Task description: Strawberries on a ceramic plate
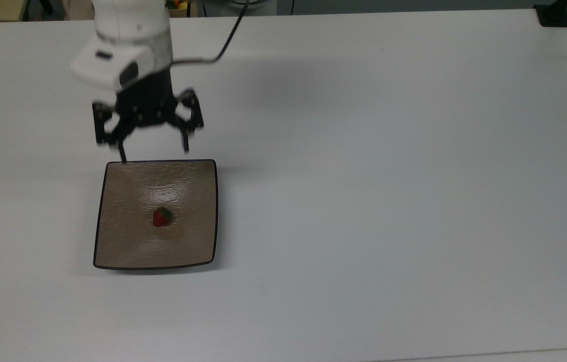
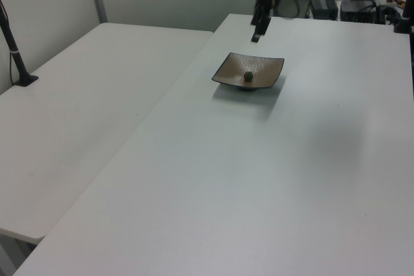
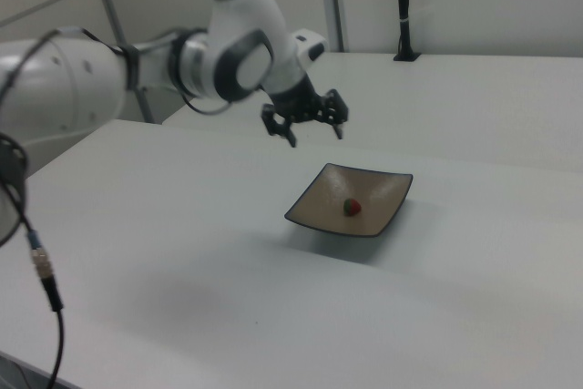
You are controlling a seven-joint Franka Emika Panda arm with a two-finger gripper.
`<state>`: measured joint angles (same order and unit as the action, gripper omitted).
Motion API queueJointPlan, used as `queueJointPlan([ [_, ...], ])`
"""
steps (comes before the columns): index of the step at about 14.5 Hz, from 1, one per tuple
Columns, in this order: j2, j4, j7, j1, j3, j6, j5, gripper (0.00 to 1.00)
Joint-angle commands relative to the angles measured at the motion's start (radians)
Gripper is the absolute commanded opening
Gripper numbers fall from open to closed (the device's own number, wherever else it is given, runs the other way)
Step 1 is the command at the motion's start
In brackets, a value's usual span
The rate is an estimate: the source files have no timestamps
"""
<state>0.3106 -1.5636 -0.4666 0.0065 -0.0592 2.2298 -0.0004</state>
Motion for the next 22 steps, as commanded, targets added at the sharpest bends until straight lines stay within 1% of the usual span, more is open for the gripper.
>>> queueJointPlan([
  [1,-0.152,-0.061,0.109,0.035,-0.01,-0.244,0.011,1.0],
  [5,-0.257,-0.064,0.267,0.076,-0.01,-0.43,0.01,1.0],
  [8,-0.303,-0.07,0.373,0.125,-0.01,-0.541,0.005,1.0],
  [11,-0.338,-0.102,0.472,0.168,-0.01,-0.536,0.007,1.0],
  [12,-0.346,-0.119,0.476,0.176,-0.01,-0.533,0.011,1.0],
  [15,-0.349,-0.131,0.477,0.197,-0.008,-0.532,0.016,1.0],
  [17,-0.346,-0.131,0.48,0.199,-0.004,-0.518,0.023,1.0],
  [20,-0.343,-0.133,0.48,0.198,-0.004,-0.475,0.057,1.0],
  [22,-0.343,-0.138,0.479,0.198,-0.004,-0.476,0.057,1.0],
])
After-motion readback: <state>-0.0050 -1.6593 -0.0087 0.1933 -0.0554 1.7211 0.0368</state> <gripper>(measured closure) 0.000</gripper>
